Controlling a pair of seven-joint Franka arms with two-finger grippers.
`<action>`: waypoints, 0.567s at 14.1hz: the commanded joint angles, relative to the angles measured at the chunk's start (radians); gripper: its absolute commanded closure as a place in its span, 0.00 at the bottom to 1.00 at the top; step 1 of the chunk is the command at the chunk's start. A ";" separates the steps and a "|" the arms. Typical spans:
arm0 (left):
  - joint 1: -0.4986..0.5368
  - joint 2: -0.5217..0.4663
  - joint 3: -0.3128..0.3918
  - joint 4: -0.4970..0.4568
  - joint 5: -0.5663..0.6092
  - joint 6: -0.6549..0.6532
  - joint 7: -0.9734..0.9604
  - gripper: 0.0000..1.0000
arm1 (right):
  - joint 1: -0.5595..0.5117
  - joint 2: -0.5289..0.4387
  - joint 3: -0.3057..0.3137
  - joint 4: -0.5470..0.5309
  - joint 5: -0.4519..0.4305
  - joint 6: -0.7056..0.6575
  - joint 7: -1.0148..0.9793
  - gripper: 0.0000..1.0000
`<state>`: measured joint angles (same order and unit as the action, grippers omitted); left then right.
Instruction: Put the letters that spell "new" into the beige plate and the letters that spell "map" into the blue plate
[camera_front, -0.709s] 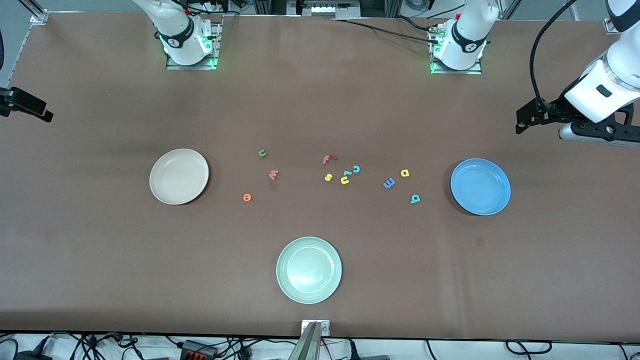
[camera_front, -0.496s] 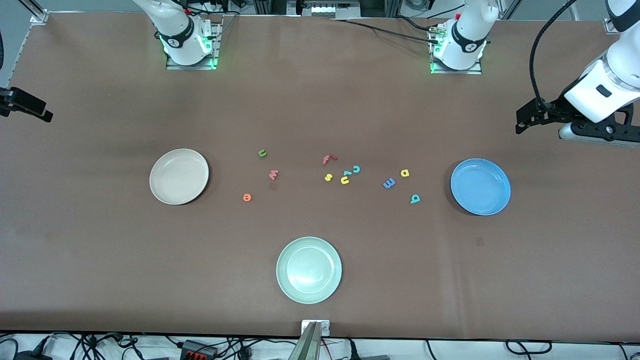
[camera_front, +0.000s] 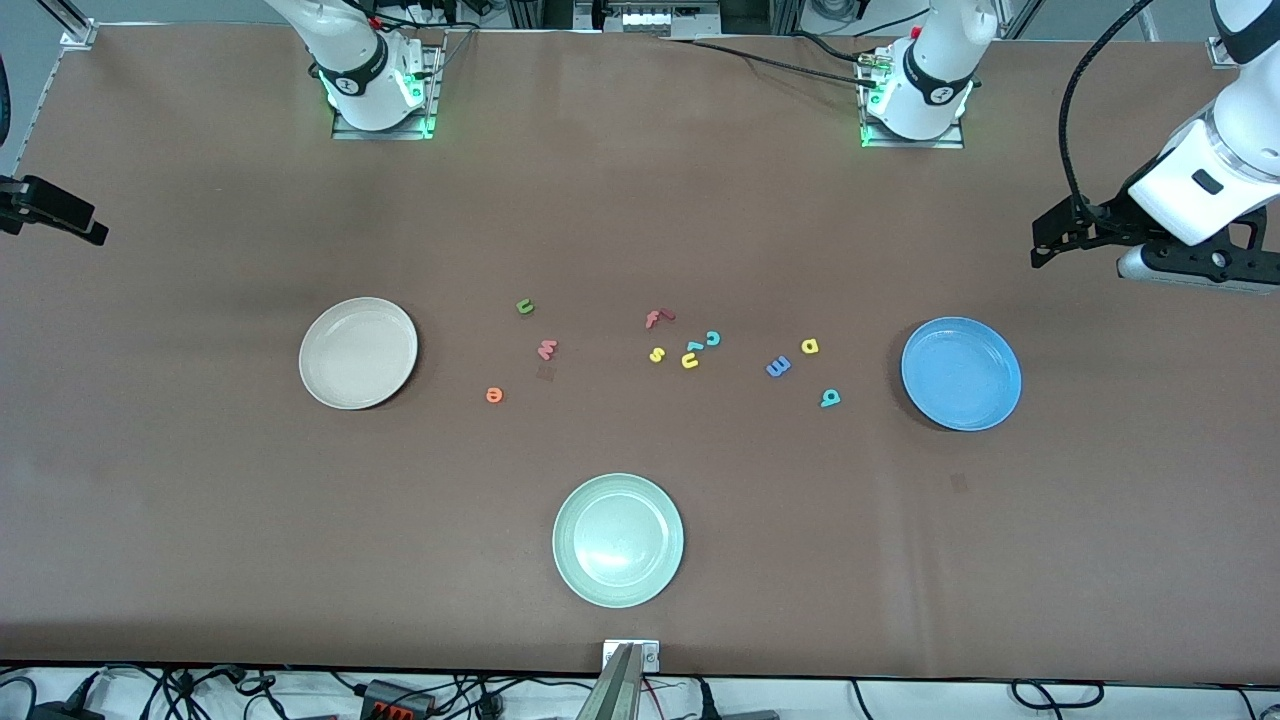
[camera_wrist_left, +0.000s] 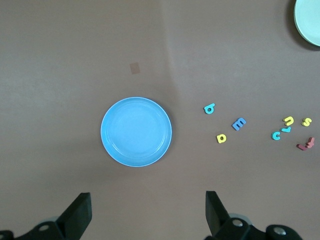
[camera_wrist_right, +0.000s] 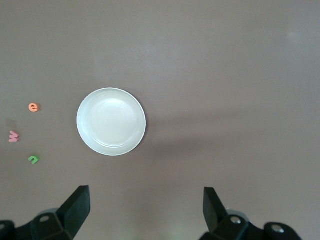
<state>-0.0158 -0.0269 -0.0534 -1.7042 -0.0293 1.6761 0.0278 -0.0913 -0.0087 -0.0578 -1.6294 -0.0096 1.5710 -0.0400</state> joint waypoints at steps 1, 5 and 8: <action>-0.004 -0.001 0.003 0.014 -0.009 -0.012 0.023 0.00 | -0.013 -0.007 0.007 -0.007 0.017 -0.005 -0.034 0.00; -0.004 -0.001 0.001 0.014 -0.001 -0.012 0.023 0.00 | -0.013 -0.004 0.007 -0.006 0.017 -0.005 -0.034 0.00; -0.004 -0.001 0.001 0.014 -0.001 -0.012 0.021 0.00 | -0.013 -0.002 0.007 -0.007 0.017 -0.019 -0.034 0.00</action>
<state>-0.0158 -0.0269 -0.0536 -1.7041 -0.0293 1.6761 0.0279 -0.0913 -0.0054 -0.0578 -1.6314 -0.0094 1.5686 -0.0521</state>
